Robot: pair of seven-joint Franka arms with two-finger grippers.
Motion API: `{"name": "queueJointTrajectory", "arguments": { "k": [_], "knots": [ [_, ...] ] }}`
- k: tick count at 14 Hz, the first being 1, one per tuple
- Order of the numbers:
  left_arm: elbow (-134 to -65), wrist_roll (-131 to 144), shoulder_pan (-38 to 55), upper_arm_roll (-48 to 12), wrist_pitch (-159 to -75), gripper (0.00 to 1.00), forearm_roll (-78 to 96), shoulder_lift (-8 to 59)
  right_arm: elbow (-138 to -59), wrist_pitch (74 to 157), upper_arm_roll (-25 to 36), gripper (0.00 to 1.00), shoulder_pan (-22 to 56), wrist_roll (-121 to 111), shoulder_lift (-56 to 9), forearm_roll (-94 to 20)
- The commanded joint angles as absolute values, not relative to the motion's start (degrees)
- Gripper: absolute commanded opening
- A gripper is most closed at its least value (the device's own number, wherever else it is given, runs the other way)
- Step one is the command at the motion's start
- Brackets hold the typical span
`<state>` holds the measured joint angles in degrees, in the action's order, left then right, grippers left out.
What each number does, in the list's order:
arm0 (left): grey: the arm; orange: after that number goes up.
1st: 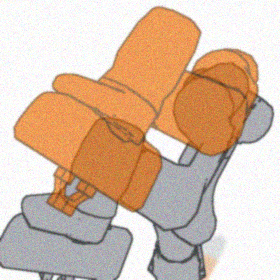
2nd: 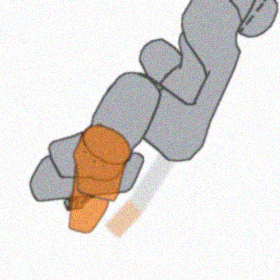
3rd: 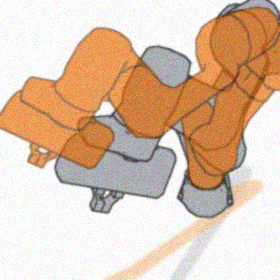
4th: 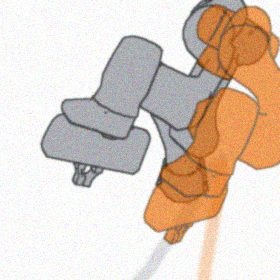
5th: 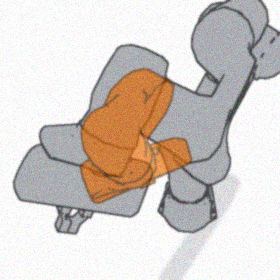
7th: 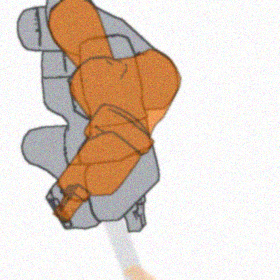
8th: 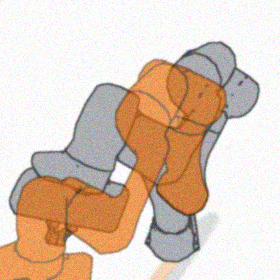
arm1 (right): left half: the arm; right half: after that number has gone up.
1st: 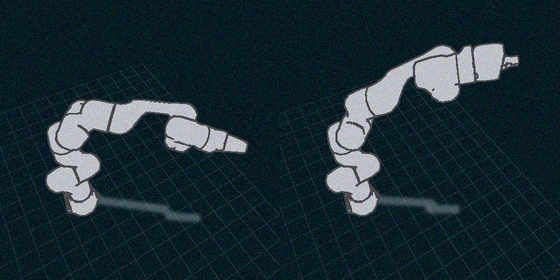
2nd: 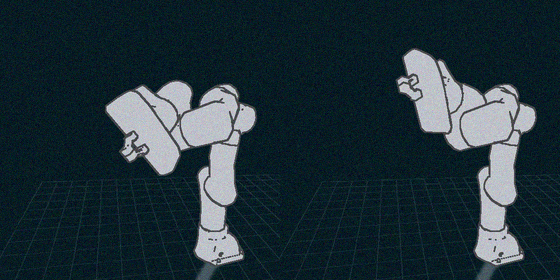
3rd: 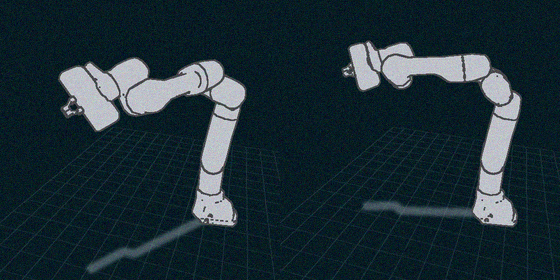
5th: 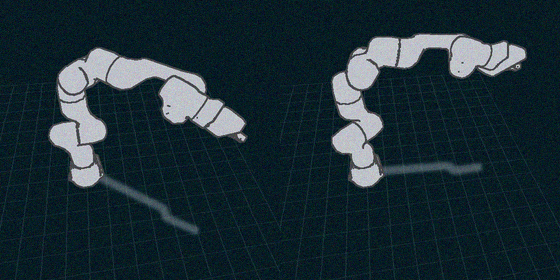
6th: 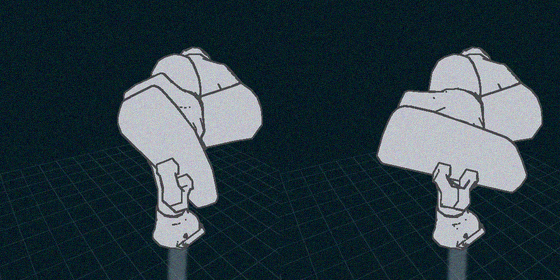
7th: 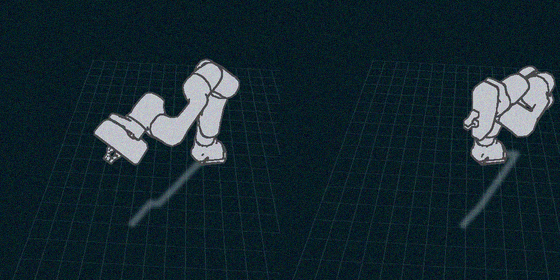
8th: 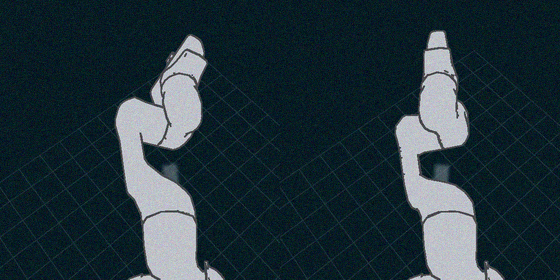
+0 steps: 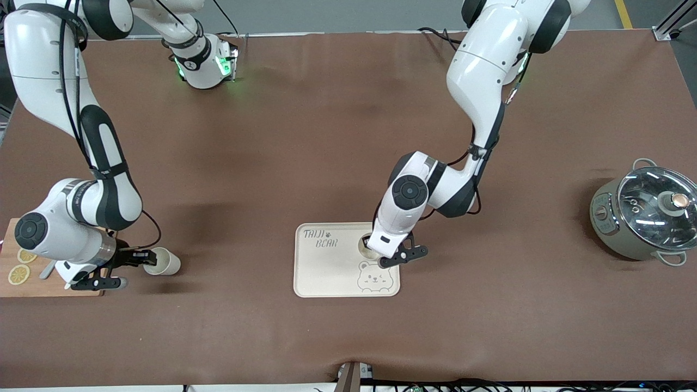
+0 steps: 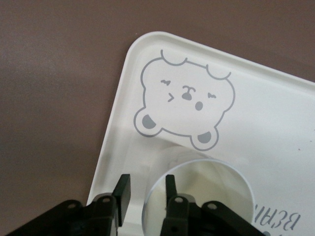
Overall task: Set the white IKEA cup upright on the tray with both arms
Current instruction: 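Release the cup on the tray and raise the left gripper away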
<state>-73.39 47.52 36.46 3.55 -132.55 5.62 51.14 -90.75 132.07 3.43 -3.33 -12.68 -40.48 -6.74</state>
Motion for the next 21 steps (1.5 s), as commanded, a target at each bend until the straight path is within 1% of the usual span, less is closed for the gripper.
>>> {"name": "queueJointTrajectory", "arguments": {
  "k": [1, 3, 4, 5, 8, 10, 12, 14, 16, 18, 21],
  "knots": [
    [-72.2, 48.5, 37.1, 4.6, -132.1, 1.0, 4.7, 50.7, -90.4, 132.1, 3.2, 0.36, -3.5, -13.4, -40.8, -8.1],
    [-72.2, 49.2, 37.1, 4.3, -131.2, 1.0, 4.9, 49.1, -90.4, 132.0, 3.2, 0.16, -3.4, -13.4, -40.8, -8.1],
    [-72.2, 49.2, 37.0, 4.0, -129.0, 1.0, 5.0, 48.3, -90.4, 131.9, 3.2, 0.06, -3.4, -13.4, -40.8, -8.1],
    [-72.2, 49.2, 36.7, 3.8, -127.1, 1.0, 5.1, 48.0, -90.4, 131.8, 3.2, 0.0, -3.3, -13.5, -40.8, -8.1],
    [-72.2, 49.1, 36.6, 4.4, -125.6, 1.0, 4.9, 44.4, -90.4, 131.7, 3.2, 0.0, -3.3, -13.6, -40.7, -8.1],
    [-72.2, 48.5, 35.2, 4.7, -121.9, 1.0, 4.4, 42.1, -90.4, 131.6, 3.2, 0.0, -3.3, -13.4, -40.5, -8.1],
    [-72.3, 42.7, 32.9, 4.7, -117.8, 1.0, 4.2, 38.4, -90.2, 130.4, 3.1, 0.0, -3.0, -13.1, -40.0, -8.1],
    [-73.8, 35.7, 29.3, 4.3, -113.1, 1.0, 4.3, 35.1, -88.6, 125.7, 2.7, 0.0, -2.9, -12.9, -39.1, -8.2],
    [-74.1, 30.3, 26.4, 4.1, -109.3, 1.0, 4.5, 32.8, -86.6, 121.0, 0.5, 0.0, -2.6, -9.3, -36.5, -8.2],
    [-74.2, 24.9, 23.6, 4.1, -109.2, 1.0, 4.3, 31.0, -84.0, 116.9, -2.0, 0.0, -1.5, -1.4, -34.9, -8.0],
    [-74.3, 13.8, 17.9, 4.0, -108.9, 1.0, 4.9, 28.3, -78.8, 108.9, -3.2, 0.0, 2.8, 10.3, -34.8, -8.3]
  ]
}}
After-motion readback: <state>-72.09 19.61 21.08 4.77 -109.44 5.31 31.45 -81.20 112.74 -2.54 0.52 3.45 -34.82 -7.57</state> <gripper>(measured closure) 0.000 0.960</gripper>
